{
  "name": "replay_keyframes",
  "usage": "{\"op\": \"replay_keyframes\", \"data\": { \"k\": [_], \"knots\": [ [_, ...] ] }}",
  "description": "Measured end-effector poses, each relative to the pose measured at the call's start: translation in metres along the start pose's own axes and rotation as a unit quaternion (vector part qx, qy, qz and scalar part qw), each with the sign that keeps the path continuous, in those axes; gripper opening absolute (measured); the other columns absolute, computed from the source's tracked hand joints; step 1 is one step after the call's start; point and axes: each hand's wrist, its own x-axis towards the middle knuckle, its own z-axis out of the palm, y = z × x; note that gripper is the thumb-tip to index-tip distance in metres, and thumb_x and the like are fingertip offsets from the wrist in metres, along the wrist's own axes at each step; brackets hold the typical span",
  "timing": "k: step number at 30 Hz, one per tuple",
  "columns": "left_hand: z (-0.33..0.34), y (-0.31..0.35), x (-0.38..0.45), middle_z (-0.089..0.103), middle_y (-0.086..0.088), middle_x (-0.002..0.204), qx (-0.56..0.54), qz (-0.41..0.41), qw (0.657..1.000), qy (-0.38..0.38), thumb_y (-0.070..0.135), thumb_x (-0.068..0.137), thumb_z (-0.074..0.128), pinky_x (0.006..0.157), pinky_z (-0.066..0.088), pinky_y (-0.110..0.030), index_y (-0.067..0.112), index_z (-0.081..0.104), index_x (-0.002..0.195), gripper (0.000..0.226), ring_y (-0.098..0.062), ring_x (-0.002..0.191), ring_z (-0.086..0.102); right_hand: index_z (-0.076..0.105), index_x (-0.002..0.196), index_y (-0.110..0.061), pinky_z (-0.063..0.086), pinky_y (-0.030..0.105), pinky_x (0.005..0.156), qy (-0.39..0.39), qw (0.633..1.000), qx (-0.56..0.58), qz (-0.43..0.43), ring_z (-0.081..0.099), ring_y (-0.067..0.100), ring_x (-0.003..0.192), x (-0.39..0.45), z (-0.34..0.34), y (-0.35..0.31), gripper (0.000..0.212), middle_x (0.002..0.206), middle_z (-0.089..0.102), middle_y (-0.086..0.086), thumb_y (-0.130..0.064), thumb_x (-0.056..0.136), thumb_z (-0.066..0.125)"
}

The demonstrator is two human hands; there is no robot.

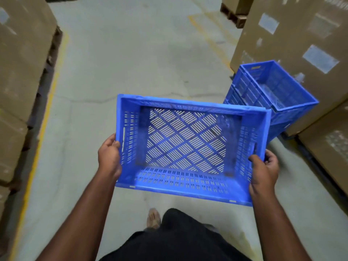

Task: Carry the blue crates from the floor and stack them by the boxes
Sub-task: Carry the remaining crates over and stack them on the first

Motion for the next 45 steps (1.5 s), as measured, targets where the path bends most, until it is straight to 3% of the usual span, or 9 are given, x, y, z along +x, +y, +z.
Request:
{"op": "replay_keyframes", "data": {
  "k": [10, 16, 20, 23, 30, 36, 40, 43, 45],
  "knots": [
    [0.183, 0.054, 0.216, 0.071, -0.011, 0.118, 0.064, -0.014, 0.994, -0.086, -0.003, 0.091, 0.042, 0.099, 0.05, -0.055, 0.015, 0.069, 0.12, 0.044, -0.03, 0.105, 0.068, 0.059, 0.12, -0.008, 0.048, 0.019, 0.067, 0.149, 0.989, 0.02, -0.007, 0.056, -0.003, 0.062, 0.149, 0.132, -0.007, 0.045, 0.097, 0.062, 0.003, 0.002, 0.077, 0.067],
    [0.331, 0.07, 0.313, 0.072, -0.014, 0.116, 0.058, -0.01, 0.993, -0.101, -0.005, 0.09, 0.042, 0.096, 0.052, -0.057, 0.013, 0.069, 0.12, 0.044, -0.033, 0.102, 0.069, 0.06, 0.113, -0.014, 0.048, 0.03, 0.073, 0.162, 0.986, 0.033, -0.004, 0.057, 0.015, 0.075, 0.283, 0.201, -0.038, 0.046, 0.097, 0.062, 0.007, -0.008, 0.068, 0.066],
    [0.419, 0.091, 0.366, 0.072, -0.014, 0.116, 0.073, -0.013, 0.991, -0.112, -0.005, 0.086, 0.043, 0.094, 0.052, -0.059, 0.015, 0.07, 0.119, 0.047, -0.038, 0.108, 0.067, 0.059, 0.111, -0.013, 0.046, 0.019, 0.065, 0.168, 0.985, 0.031, -0.009, 0.054, 0.0, 0.062, 0.365, 0.235, -0.069, 0.038, 0.095, 0.06, 0.008, 0.0, 0.075, 0.065],
    [0.485, 0.101, 0.396, 0.071, -0.017, 0.117, 0.076, -0.01, 0.988, -0.137, -0.006, 0.085, 0.042, 0.092, 0.054, -0.054, 0.014, 0.07, 0.118, 0.047, -0.038, 0.106, 0.067, 0.061, 0.115, -0.008, 0.044, 0.013, 0.058, 0.199, 0.979, 0.032, -0.013, 0.051, -0.003, 0.056, 0.416, 0.252, -0.086, 0.039, 0.094, 0.059, 0.007, 0.0, 0.077, 0.065],
    [0.652, 0.113, 0.465, 0.073, -0.013, 0.111, 0.099, -0.013, 0.972, -0.215, -0.006, 0.089, 0.042, 0.091, 0.054, -0.056, 0.014, 0.072, 0.115, 0.045, -0.03, 0.092, 0.07, 0.063, 0.095, -0.021, 0.044, 0.03, 0.063, 0.285, 0.956, 0.071, 0.003, 0.053, 0.012, 0.064, 0.522, 0.275, -0.106, 0.035, 0.081, 0.062, 0.0, -0.012, 0.062, 0.065],
    [0.792, 0.122, 0.531, 0.075, -0.006, 0.108, 0.152, 0.009, 0.946, -0.288, 0.001, 0.086, 0.047, 0.093, 0.054, -0.053, 0.019, 0.074, 0.109, 0.04, -0.026, 0.097, 0.07, 0.062, 0.117, -0.003, 0.047, 0.035, 0.075, 0.371, 0.925, 0.074, -0.022, 0.058, 0.012, 0.072, 0.597, 0.304, -0.113, 0.053, 0.087, 0.065, 0.002, -0.01, 0.065, 0.065],
    [0.876, 0.121, 0.563, 0.075, 0.0, 0.109, 0.2, 0.03, 0.92, -0.336, 0.011, 0.085, 0.051, 0.097, 0.053, -0.053, 0.019, 0.071, 0.118, 0.039, -0.026, 0.106, 0.069, 0.061, 0.119, -0.01, 0.048, 0.037, 0.08, 0.429, 0.899, 0.082, -0.019, 0.06, 0.015, 0.077, 0.629, 0.316, -0.127, 0.049, 0.094, 0.066, 0.007, -0.007, 0.07, 0.066],
    [0.932, 0.12, 0.561, 0.075, 0.001, 0.105, 0.22, 0.046, 0.896, -0.382, 0.009, 0.088, 0.053, 0.096, 0.054, -0.05, 0.017, 0.071, 0.117, 0.035, -0.021, 0.099, 0.07, 0.061, 0.121, -0.008, 0.049, 0.035, 0.079, 0.466, 0.879, 0.099, -0.026, 0.061, 0.014, 0.076, 0.64, 0.309, -0.139, 0.046, 0.096, 0.067, 0.008, -0.004, 0.076, 0.065],
    [0.964, 0.114, 0.551, 0.075, 0.002, 0.1, 0.223, 0.051, 0.88, -0.417, 0.007, 0.091, 0.054, 0.093, 0.055, -0.044, 0.022, 0.072, 0.111, 0.032, -0.016, 0.089, 0.067, 0.063, 0.118, -0.009, 0.05, 0.028, 0.072, 0.492, 0.864, 0.101, -0.037, 0.061, 0.007, 0.069, 0.643, 0.297, -0.15, 0.04, 0.087, 0.07, -0.001, -0.002, 0.079, 0.063]
  ]
}}
